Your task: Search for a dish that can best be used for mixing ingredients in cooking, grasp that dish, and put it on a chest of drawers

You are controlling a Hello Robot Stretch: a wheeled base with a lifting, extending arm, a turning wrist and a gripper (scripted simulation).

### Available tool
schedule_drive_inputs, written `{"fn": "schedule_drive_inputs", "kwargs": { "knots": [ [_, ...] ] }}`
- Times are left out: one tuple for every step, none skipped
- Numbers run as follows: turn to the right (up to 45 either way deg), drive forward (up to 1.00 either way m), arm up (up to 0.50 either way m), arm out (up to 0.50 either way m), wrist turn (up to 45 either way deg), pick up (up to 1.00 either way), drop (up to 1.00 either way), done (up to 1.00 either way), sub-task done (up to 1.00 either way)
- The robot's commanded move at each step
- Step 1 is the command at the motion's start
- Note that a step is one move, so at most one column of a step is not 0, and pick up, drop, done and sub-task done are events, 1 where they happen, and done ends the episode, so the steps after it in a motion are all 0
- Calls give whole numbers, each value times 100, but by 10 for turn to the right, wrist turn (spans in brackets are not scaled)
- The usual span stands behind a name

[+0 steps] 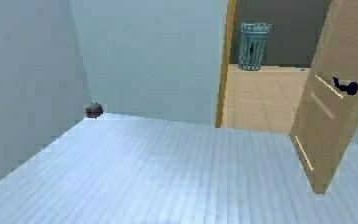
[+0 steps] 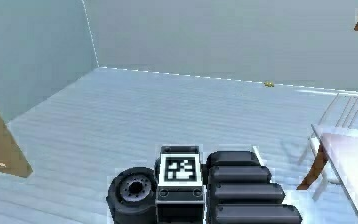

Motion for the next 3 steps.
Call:
{"fn": "schedule_drive_inputs", "kwargs": {
  "knots": [
    [-450, 0, 0, 0, 0, 0, 0, 0, 0],
    [-450, 0, 0, 0, 0, 0, 0, 0, 0],
    [-300, 0, 0, 0, 0, 0, 0, 0, 0]
  ]
}}
